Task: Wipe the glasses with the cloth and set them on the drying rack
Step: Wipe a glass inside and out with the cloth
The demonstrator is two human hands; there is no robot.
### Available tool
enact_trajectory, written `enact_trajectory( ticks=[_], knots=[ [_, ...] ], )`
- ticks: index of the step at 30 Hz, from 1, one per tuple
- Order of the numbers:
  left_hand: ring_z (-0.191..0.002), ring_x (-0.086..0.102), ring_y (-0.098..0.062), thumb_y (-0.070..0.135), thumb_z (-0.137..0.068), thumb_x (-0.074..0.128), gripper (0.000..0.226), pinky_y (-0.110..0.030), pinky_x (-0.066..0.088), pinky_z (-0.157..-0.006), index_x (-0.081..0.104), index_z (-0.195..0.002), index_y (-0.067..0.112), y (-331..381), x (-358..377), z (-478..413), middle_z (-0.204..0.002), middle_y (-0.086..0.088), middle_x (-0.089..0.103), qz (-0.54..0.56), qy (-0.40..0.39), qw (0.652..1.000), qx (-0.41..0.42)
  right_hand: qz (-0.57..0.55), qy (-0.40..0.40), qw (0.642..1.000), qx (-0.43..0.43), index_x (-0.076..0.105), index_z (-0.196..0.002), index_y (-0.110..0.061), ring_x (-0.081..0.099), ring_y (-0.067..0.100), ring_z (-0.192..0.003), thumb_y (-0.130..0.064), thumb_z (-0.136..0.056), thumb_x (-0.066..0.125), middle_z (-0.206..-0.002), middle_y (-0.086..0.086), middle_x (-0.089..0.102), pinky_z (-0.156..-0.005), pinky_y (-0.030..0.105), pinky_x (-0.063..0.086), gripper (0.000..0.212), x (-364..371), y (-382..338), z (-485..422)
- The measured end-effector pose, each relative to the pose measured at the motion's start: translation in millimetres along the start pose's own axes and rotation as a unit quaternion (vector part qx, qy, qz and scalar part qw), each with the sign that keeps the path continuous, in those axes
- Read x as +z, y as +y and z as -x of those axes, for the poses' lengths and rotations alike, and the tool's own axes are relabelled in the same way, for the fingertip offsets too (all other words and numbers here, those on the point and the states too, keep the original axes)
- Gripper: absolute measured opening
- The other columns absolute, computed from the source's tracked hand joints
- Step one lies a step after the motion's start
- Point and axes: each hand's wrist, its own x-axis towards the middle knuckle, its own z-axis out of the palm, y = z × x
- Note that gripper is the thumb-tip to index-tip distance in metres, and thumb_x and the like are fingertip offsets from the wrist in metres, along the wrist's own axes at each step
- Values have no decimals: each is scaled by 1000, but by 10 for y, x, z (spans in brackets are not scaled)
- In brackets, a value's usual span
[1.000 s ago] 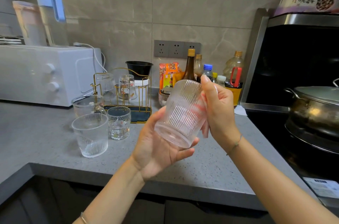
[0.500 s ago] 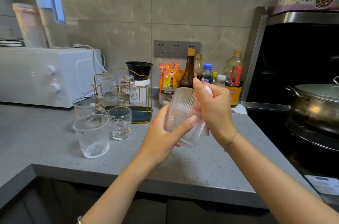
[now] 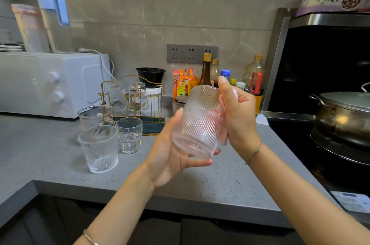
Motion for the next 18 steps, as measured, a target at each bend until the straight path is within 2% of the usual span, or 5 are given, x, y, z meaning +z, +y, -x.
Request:
enact_trajectory(
  ticks=[2, 6, 10, 15, 18],
  knots=[
    [-107, 66, -33, 71, -58, 73, 88, -40, 60, -71, 54, -131, 25, 42, 12, -25, -123, -12, 65, -89, 19, 996, 18, 47, 5, 998, -29, 40, -46, -14, 37, 4, -40, -21, -95, 55, -41, -9, 37, -42, 16, 35, 51, -22, 10, -24],
    [-102, 66, -5, 67, -59, 66, 80, -27, 59, -76, 49, -131, 34, 12, 71, -45, -120, 8, 65, -301, 97, 944, 90, 98, -7, 994, -57, 47, -50, 3, 39, 9, -40, -18, -93, 58, -42, -1, 38, -42, 18, 36, 49, 11, 18, -14],
    [-103, 64, -2, 69, -61, 62, 77, -21, 55, -79, 51, -129, 34, -46, 91, -52, -112, 14, 67, -355, 123, 912, 166, 87, -15, 995, -46, 46, -49, -2, 40, 12, -41, -18, -93, 59, -43, 3, 39, -42, 17, 36, 48, 14, 39, -12],
    [-86, 72, -19, 64, -60, 73, 75, -30, 57, -62, 63, -119, 19, -5, 73, 22, -101, 0, 74, -177, 81, 977, 87, 15, -57, 998, 13, 39, -48, -13, 43, 8, -33, -28, -92, 58, -40, -3, 39, -41, 20, 37, 50, -31, 95, -11],
    [-77, 70, -34, 57, -79, 58, 50, -37, 60, -55, 71, -107, 18, -29, 55, 46, -98, -14, 74, -3, 48, 999, 21, -46, -66, 994, 77, 44, -51, -6, 54, 12, -41, -51, -86, 60, -44, 3, 47, -53, 26, 46, 58, -71, 160, -26]
  ],
)
